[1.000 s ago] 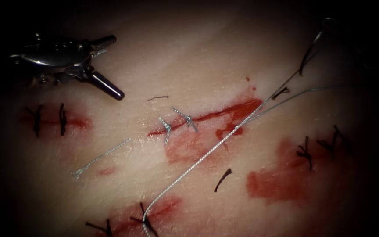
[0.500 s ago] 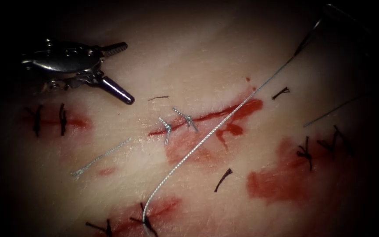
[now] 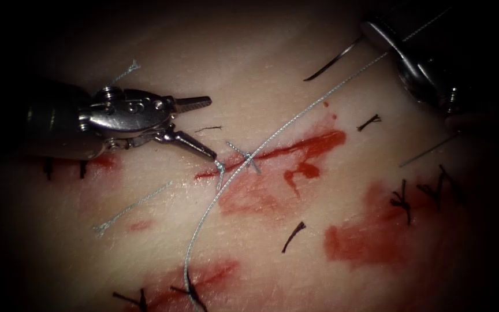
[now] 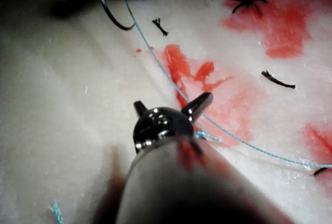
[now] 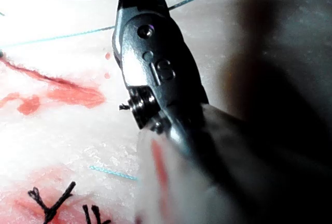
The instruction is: Wound Closure
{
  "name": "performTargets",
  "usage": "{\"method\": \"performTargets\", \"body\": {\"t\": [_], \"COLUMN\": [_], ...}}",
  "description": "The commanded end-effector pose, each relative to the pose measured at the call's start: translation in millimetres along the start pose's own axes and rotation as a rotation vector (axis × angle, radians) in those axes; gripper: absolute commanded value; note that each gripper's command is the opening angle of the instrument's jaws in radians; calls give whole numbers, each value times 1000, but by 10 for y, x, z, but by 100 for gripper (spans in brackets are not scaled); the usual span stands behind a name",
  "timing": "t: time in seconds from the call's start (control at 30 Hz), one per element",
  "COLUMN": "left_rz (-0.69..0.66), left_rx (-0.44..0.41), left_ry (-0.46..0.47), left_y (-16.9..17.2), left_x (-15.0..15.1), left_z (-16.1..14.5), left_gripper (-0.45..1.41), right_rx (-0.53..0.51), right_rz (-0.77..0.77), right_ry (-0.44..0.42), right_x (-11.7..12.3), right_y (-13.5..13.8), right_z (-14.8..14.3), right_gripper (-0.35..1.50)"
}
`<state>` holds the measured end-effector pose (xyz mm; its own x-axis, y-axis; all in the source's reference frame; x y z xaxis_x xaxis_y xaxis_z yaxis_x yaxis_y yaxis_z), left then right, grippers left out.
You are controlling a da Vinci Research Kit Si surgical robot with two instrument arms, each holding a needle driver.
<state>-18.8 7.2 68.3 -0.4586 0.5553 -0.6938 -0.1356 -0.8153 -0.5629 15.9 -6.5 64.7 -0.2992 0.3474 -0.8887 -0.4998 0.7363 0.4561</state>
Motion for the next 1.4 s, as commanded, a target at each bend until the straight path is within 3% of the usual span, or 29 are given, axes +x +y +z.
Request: {"method": "performTargets", "body": {"t": [0.03, 0.13, 0.27, 0.4, 0.5, 0.63, 0.77, 0.97, 1.03, 1.1, 1.13, 1.17, 1.2, 1.3, 1.4], "left_rz": [-1, 3, -91, -124, -122, -119, -212, -175, -161, -153, -154, -159, -170, -186, -185], "left_rx": [3, 18, 5, -15, -47, -82, -139, -195, -178, -123, -91, -23, 8, 46, 70], "left_ry": [0, 1, 0, -19, -27, -38, -59, -75, -70, -51, -41, -19, -9, 4, 12], "left_y": [-1, -3, 8, 19, 25, 30, 38, 37, 32, 21, 15, 2, -7, -21, -28], "left_x": [-2, 1, 4, 3, 2, 1, 4, 1, -1, -2, -2, -2, -2, -5, -8], "left_z": [9, 15, 20, 35, 47, 59, 67, 108, 119, 125, 126, 122, 119, 107, 94], "left_gripper": [76, 76, 73, 94, 94, 86, 37, 54, 84, 94, 94, 96, 88, 68, 68], "right_rx": [21, 65, 62, 59, 90, 190, 320, 565, 608, 633, 629, 599, 599, 554, 519], "right_rz": [0, 0, 17, 50, 49, 71, 143, 274, 236, 103, -44, -312, -383, -401, -434], "right_ry": [3, 4, 2, 2, 5, 8, 25, 133, 106, 35, 15, 137, 238, 258, 245], "right_x": [-7, -8, -4, 2, 1, -4, -3, 6, 1, -7, -10, -6, 3, 9, 3], "right_y": [-9, -11, -12, -17, -21, -26, -34, -46, -49, -51, -49, -47, -48, -51, -44], "right_z": [10, 13, 15, 23, 28, 30, 27, 31, 34, 36, 37, 41, 39, 33, 32], "right_gripper": [-35, -35, -35, -35, -35, -35, -35, -35, -35, -35, -35, -35, -35, -35, -35]}}
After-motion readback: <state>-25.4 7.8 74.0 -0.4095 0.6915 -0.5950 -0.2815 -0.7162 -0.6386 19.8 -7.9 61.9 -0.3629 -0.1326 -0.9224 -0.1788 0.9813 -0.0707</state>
